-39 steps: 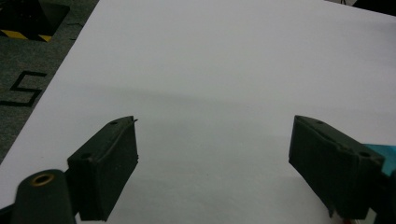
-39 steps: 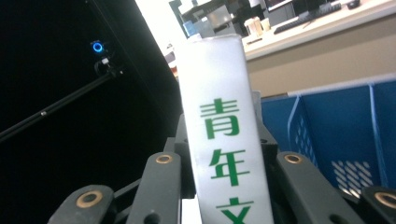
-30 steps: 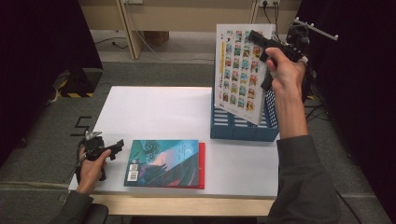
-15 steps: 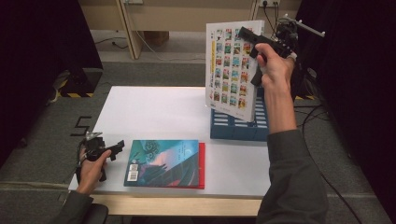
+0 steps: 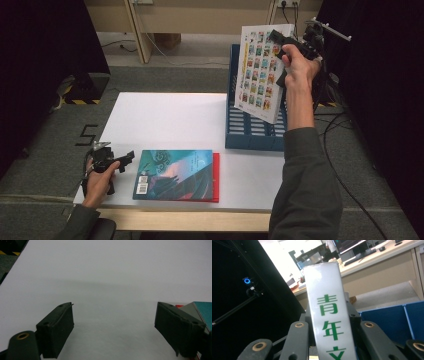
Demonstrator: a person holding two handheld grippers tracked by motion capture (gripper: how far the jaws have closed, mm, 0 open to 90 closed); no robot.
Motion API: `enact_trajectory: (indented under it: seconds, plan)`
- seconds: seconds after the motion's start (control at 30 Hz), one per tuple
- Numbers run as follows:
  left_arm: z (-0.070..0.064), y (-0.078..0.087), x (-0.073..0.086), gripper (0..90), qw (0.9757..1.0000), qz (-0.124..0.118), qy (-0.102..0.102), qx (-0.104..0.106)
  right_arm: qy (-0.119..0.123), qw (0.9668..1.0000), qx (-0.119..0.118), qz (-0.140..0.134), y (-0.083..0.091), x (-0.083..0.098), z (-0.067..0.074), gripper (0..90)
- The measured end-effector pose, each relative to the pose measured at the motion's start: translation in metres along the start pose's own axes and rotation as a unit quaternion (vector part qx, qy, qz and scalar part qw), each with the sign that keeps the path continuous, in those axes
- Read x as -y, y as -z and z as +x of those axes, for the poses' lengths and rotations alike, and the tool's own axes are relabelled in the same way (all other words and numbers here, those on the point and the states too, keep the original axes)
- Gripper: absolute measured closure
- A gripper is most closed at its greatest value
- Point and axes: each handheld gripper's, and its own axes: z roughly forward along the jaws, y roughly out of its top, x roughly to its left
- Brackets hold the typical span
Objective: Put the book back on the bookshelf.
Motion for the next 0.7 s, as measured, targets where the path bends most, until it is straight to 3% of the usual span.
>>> enact_trajectory:
  seconds: [0.33, 0.43, 0.7]
  plan:
    - [0.001, 0.000, 0.001, 14.9, 0.9999, 0.001, -0.008, -0.006, -0.020, 0.9996, 0.015, 0.008, -0.027, 0.020, -0.012, 71.6]
    - [0.001, -0.001, 0.001, 14.9, 0.9999, 0.001, -0.008, -0.008, -0.015, 0.9996, 0.021, 0.010, -0.034, 0.025, -0.013, 71.5]
    - [0.001, 0.000, 0.001, 14.9, 0.9999, 0.001, -0.010, -0.007, -0.015, 0.9997, 0.017, 0.004, -0.036, 0.027, -0.013, 71.6]
